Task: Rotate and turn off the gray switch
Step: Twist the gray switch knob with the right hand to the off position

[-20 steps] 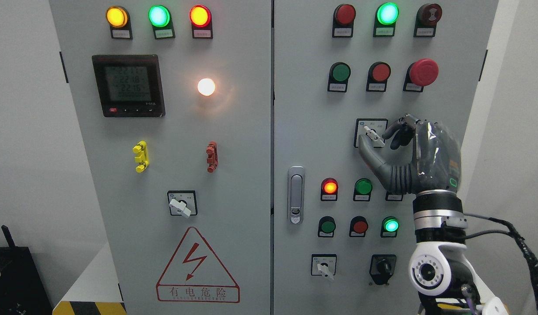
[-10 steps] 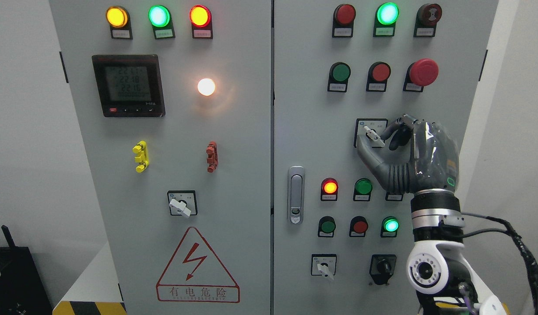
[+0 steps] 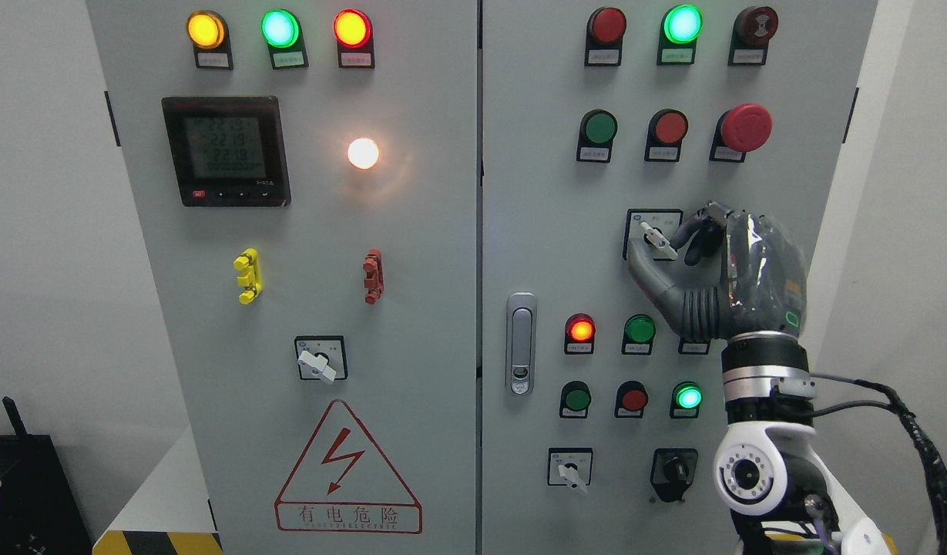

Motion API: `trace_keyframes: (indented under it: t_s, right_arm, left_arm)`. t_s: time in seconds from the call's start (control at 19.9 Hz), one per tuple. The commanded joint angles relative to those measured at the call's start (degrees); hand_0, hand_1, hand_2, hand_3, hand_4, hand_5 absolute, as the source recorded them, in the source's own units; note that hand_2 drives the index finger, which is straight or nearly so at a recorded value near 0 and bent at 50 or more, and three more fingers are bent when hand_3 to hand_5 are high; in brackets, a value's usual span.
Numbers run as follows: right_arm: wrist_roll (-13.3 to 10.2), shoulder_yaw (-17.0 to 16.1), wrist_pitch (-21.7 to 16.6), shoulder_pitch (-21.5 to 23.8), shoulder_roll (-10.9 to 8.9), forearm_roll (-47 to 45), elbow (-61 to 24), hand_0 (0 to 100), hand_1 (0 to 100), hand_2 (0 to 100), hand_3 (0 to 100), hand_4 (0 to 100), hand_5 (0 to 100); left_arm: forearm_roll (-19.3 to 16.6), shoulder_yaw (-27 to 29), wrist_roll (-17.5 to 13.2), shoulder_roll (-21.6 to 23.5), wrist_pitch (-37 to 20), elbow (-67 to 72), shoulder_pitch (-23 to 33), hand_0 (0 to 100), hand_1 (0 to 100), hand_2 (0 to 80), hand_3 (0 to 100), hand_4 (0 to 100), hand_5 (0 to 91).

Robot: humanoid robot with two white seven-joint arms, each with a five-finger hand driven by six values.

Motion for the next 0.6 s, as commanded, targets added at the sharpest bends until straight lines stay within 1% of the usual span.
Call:
trace_keyframes:
  t_s: [0.0,0.3,0.4,0.55]
  right_arm:
    - [0.0,0.16,0.05,-0.13,0.01,-0.04,0.26,20,49,65,85,78,99]
    - [0.0,0.51,0.05,-0.13,0.01,-0.05,0.44,22,47,66,86,79,99]
    - [0.0,0.69,0.14,-0.22,0.01,-0.05,0.44,24,48,66,87,79,99]
    - [0.0,0.95,0.57,-0.39,0.01,-0.05,0.61,29,48,67,87,79,99]
  left_arm:
    - [-0.44,1.85,-0.01,0.0,0.04,1.32,-0.01,12,39,0.0,0,0,0.0]
    - [-0.44,1.85,-0.01,0.0,0.04,1.32,-0.01,12,39,0.0,0,0,0.0]
    - [-0.44,1.85,-0.01,0.0,0.04,1.32,-0.01,12,39,0.0,0,0,0.0]
    - [-0.44,1.85,0.08,0.0,-0.04,1.32,-0.01,12,39,0.0,0,0,0.0]
